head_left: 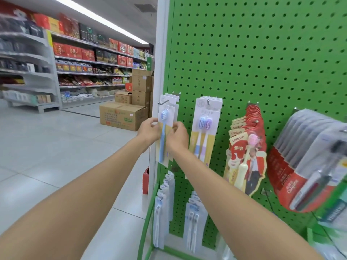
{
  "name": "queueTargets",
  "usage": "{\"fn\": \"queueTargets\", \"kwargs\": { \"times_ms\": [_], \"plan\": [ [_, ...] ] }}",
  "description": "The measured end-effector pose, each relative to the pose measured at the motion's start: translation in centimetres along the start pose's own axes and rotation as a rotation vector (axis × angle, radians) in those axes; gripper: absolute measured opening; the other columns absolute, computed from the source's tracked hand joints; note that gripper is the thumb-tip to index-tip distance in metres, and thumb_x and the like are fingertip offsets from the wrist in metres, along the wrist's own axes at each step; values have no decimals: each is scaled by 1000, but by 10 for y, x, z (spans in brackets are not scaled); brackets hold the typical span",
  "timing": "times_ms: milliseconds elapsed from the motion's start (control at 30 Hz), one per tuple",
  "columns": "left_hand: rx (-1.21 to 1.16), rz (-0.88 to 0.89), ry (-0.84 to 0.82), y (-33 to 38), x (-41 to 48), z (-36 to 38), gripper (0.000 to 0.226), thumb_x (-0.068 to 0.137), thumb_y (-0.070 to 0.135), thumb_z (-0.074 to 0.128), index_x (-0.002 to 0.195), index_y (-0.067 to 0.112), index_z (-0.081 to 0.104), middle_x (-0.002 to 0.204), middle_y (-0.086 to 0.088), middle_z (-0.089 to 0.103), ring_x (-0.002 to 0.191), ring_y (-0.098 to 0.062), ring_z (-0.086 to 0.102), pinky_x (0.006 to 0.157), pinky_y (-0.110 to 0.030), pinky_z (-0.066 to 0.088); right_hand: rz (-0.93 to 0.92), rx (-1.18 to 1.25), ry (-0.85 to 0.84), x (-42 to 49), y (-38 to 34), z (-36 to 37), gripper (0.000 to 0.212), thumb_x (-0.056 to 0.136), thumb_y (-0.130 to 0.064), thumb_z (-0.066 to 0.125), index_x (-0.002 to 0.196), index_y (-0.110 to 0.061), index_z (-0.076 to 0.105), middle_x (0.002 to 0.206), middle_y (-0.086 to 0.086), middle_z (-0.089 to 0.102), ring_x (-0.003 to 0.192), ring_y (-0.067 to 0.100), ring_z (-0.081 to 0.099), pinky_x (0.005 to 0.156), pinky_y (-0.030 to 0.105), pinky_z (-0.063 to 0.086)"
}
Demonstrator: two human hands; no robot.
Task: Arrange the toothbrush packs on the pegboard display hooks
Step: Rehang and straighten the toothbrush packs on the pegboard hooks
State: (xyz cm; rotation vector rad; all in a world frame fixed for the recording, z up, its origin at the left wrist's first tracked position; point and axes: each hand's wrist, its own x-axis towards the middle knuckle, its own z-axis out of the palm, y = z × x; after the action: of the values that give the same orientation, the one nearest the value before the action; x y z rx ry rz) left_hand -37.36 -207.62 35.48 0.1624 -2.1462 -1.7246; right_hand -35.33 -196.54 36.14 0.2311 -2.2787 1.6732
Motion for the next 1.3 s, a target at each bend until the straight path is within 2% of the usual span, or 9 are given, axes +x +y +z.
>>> {"fn": "queueTargets", "kwargs": {
  "times_ms": [100,267,400,567,700,933,1100,1167,1300],
  "plan": [
    [-115,-37,7,3,-3,1,22,100,4,42,110,9,61,111,-14,66,93,-27,66,83,-41,58,-57,-14,40,0,-1,-6,18,100,-4,37,101,-11,54,83,0,55,76,17,52,58,27,38],
    [-149,-77,5,7,-10,0,26,103,6,38,119,1,58,117,-18,66,95,-29,68,64,-29,61,-191,-69,8,-7,-6,-10,21,102,-8,36,104,-11,57,90,4,61,78,18,53,64,29,39],
    [-120,-141,-26,0,-23,-6,26,102,11,43,118,-2,60,108,-16,68,85,-22,65,57,-24,57,-110,-63,-54,-18,-9,-7,25,100,-4,34,107,-10,57,91,2,59,78,16,53,57,25,37],
    [-46,-209,-52,-21,-60,-13,16,102,28,51,100,15,60,95,-5,62,88,-17,58,68,-25,47,4,-92,-226,-55,10,-15,26,100,-7,38,120,-11,54,100,1,59,80,14,53,57,24,37],
    [-86,-243,-142,-39,-105,-13,12,100,27,56,99,16,59,91,-5,62,82,-15,56,69,-25,46,92,92,-354,-97,38,-29,28,97,-16,50,125,-17,54,95,-8,59,87,13,56,62,21,42],
    [-167,-241,-182,-87,-170,-4,4,98,16,58,97,14,62,91,-6,67,85,-20,58,69,-30,46,123,145,-315,-143,91,-42,22,92,-26,59,113,-17,56,105,-3,65,93,13,61,77,27,47],
    [-39,-206,-274,-102,-187,0,12,98,12,58,109,8,60,96,-4,70,89,-16,63,91,-40,54,145,312,-170,-143,90,-56,27,91,-28,66,111,-11,61,92,-7,65,77,3,59,59,12,43],
    [10,-170,-300,-97,-192,1,9,97,9,58,105,7,62,96,-6,70,87,-16,64,91,-41,54,172,365,-140,-142,91,-63,23,93,-27,65,111,-12,64,90,-7,66,73,-1,59,55,9,44],
    [101,-117,-352,-88,-202,6,8,96,2,57,100,5,63,95,-13,68,81,-17,63,84,-36,57,307,403,-146,-143,103,-73,18,98,-26,52,103,-16,66,97,3,70,83,16,64,82,34,52]
  ]
}}
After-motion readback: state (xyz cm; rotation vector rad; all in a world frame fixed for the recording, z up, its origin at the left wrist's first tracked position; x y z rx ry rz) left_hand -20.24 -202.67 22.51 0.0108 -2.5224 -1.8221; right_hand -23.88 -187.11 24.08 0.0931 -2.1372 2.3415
